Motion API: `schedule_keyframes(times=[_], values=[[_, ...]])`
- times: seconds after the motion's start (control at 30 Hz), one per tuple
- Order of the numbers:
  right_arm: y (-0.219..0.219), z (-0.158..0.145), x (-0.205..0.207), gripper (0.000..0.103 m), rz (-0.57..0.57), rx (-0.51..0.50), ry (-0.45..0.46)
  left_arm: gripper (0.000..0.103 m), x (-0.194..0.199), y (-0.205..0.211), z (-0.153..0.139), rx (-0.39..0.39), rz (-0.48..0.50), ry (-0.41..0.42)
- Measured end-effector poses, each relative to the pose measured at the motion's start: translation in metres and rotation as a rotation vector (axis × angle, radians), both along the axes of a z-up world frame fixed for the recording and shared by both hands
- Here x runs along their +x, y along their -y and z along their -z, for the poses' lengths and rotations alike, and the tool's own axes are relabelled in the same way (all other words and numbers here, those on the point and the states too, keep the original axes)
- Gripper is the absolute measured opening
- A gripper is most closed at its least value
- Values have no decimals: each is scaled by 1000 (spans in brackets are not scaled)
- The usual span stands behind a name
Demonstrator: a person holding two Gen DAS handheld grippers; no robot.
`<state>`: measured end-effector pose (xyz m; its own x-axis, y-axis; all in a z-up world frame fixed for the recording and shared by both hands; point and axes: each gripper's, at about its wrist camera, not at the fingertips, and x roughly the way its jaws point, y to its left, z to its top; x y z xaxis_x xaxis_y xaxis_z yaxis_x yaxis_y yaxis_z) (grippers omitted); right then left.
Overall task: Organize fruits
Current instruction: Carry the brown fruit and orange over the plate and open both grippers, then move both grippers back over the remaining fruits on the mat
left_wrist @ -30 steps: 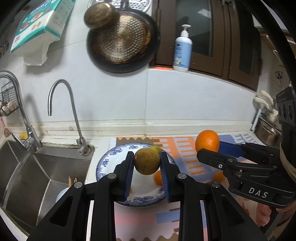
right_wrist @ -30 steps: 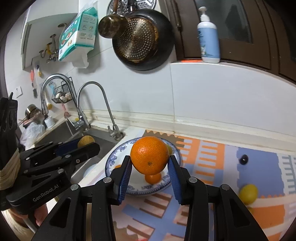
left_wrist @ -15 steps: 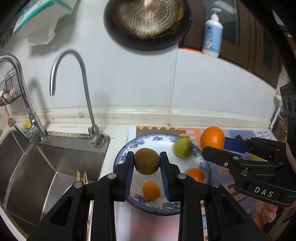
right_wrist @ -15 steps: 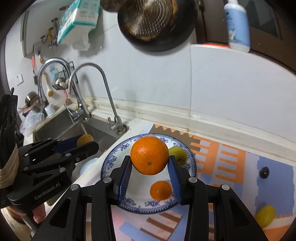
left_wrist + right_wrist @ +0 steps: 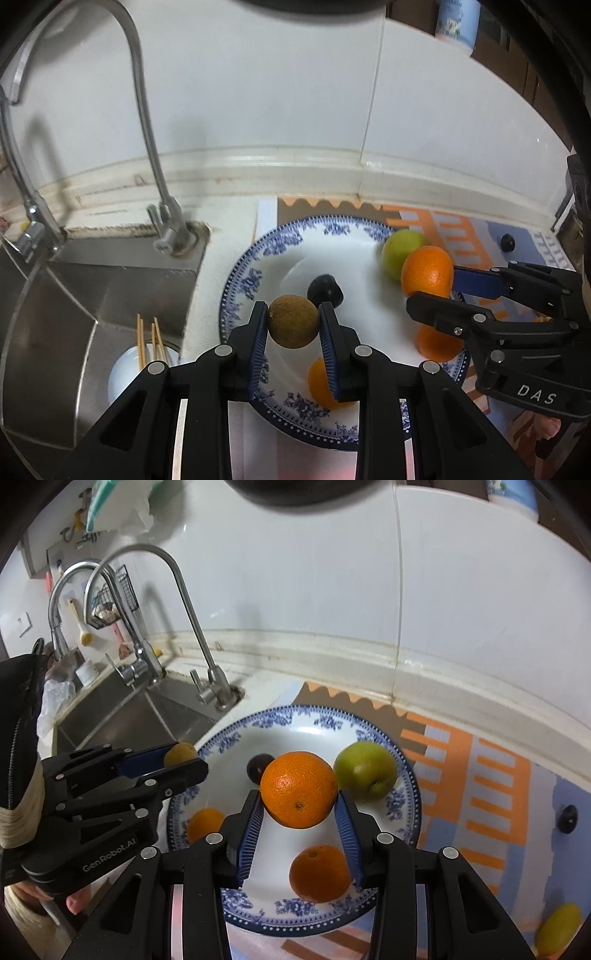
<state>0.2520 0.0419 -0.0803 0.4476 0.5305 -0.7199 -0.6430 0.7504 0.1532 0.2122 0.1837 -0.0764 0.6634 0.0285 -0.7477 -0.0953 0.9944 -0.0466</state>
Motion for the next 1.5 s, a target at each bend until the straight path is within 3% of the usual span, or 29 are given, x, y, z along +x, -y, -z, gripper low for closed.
schedule_keyframes(times=[0.2, 0.37, 0.47, 0.63, 0.87, 1.07, 1.5], values=[[-3, 10, 6, 41, -1, -8, -47, 28, 5, 0, 4, -31, 8, -21], [2, 11, 9, 43, 13, 3, -60, 34, 4, 4, 3, -6, 13, -11], [5, 5, 5, 49, 22, 6, -35, 35, -1, 5, -3, 1, 4, 3], [14, -8, -5, 49, 28, 25, 2, 39, -19, 14, -23, 25, -8, 59], [35, -39, -32, 49, 54, 66, 78, 57, -47, 31, -58, 45, -21, 146], [64, -63, -57, 56, 103, 99, 142, 67, -69, 51, -81, 62, 2, 208], [126, -91, -101, 58, 223, 120, 219, 76, -104, 100, -110, 89, 59, 288]])
